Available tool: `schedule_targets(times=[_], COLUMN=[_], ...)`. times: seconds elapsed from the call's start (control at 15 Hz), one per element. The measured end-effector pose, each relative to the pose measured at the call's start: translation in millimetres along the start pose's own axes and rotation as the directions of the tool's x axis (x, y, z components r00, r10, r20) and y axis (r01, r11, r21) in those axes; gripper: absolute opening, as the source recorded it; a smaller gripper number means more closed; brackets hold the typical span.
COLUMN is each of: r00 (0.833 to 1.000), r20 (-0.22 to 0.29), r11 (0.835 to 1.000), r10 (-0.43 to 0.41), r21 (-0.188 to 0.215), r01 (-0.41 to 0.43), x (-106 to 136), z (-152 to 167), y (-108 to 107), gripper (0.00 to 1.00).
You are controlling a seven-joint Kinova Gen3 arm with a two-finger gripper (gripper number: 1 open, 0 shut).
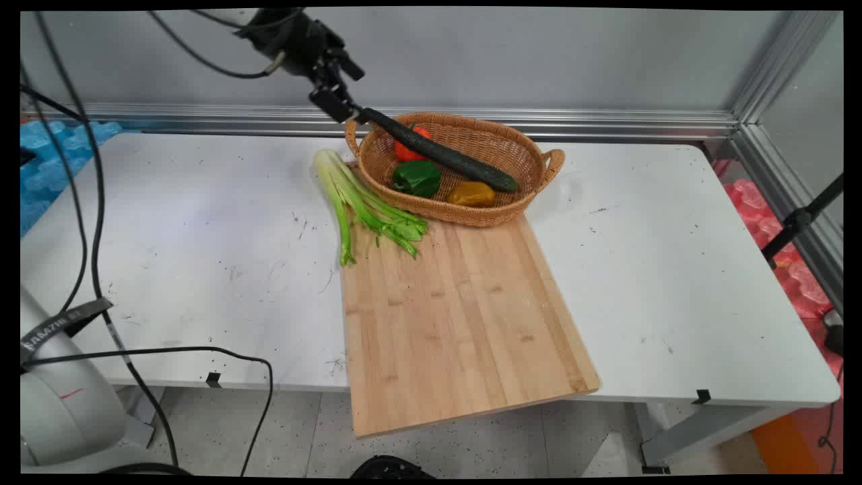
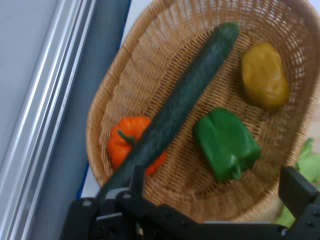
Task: Pick up the cucumber from the vegetable basket
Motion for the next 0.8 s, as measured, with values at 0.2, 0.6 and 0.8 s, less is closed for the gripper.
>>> schedule_targets(times=[0.2, 0.6, 0.8], r00=[0.999, 0.995, 0.989], r20=[-0.019, -0.035, -0.038], r11=[0.999, 0.990, 0.975], r10=[0.029, 0.097, 0.142], r21=[-0.021, -0.104, -0.169], r01=[-0.029, -0.100, -0.147], x=[8, 22, 29], z=[24, 77, 108], y=[-19, -48, -59], gripper=[1.00, 1.00, 1.00])
